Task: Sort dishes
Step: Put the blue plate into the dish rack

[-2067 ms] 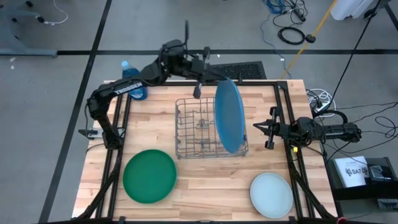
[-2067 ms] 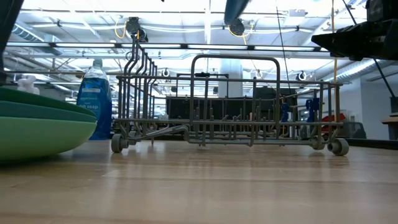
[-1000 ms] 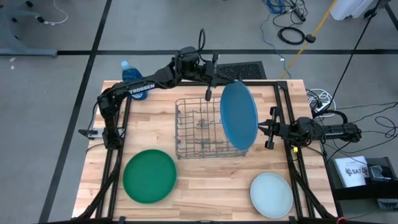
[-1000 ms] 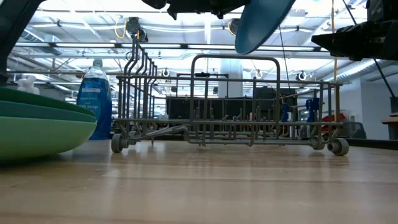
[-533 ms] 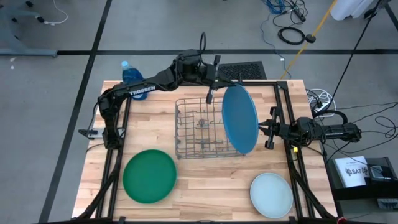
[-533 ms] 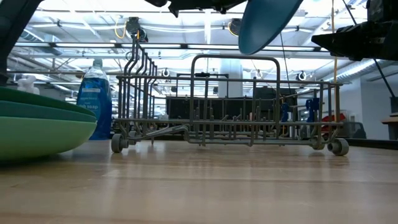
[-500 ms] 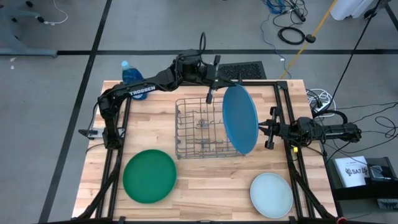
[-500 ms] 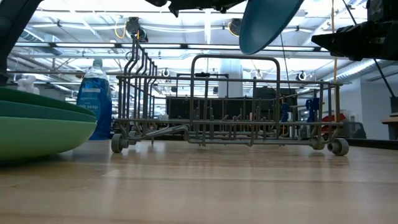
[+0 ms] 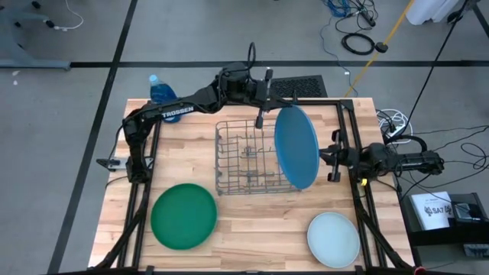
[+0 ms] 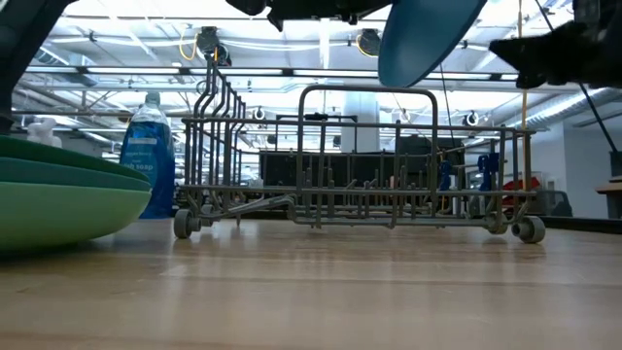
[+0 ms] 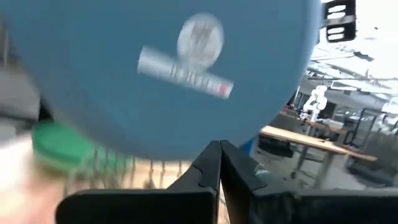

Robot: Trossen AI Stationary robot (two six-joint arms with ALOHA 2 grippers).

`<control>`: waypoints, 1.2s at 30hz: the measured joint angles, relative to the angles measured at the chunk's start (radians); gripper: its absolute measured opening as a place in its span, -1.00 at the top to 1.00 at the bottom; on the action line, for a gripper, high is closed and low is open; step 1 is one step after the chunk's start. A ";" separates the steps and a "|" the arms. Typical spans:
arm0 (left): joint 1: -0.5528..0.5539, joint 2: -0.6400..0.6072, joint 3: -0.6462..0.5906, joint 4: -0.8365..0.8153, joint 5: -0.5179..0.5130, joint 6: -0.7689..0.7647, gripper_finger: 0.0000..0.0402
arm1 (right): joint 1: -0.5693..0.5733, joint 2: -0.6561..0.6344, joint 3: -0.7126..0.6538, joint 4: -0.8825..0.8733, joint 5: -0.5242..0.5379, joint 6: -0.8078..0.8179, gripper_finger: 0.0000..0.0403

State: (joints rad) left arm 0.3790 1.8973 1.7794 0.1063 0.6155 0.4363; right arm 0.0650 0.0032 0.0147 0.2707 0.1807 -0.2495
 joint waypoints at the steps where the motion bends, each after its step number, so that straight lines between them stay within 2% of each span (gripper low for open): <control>1: 0.000 0.000 0.000 0.000 0.000 0.012 1.00 | 0.000 0.000 0.000 0.015 -0.001 0.029 0.98; 7: 0.000 0.000 0.000 0.016 0.000 0.022 1.00 | 0.000 0.000 0.000 0.142 0.018 0.183 0.98; 11: 0.000 0.000 0.000 0.018 0.000 0.023 1.00 | 0.000 0.000 0.000 0.227 0.080 0.376 0.98; 14: 0.000 0.000 0.000 0.020 0.000 0.028 1.00 | 0.000 0.000 0.004 0.277 0.025 0.378 0.98; 18: 0.000 0.000 0.000 0.023 0.000 0.052 1.00 | 0.000 0.000 0.084 0.308 0.020 0.389 0.98; 20: 0.000 0.000 0.000 0.025 0.000 0.052 1.00 | 0.000 0.016 0.152 0.268 0.021 0.372 0.98; 23: 0.000 0.000 0.000 0.024 0.000 0.074 1.00 | 0.000 0.076 0.277 0.116 0.030 0.327 0.92; 26: 0.000 0.000 0.000 0.021 0.000 0.075 1.00 | 0.000 0.192 0.404 0.001 0.051 0.295 0.73; 30: 0.000 0.000 0.000 0.020 0.000 0.075 1.00 | 0.000 0.376 0.611 -0.142 0.053 0.296 0.30; 36: 0.000 0.000 0.000 0.016 0.000 0.077 1.00 | 0.011 0.628 1.014 -0.570 0.050 0.376 -0.36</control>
State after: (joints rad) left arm 0.3790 1.8969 1.7794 0.1218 0.6154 0.5134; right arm 0.0761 0.6315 1.0285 -0.2997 0.2307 0.1265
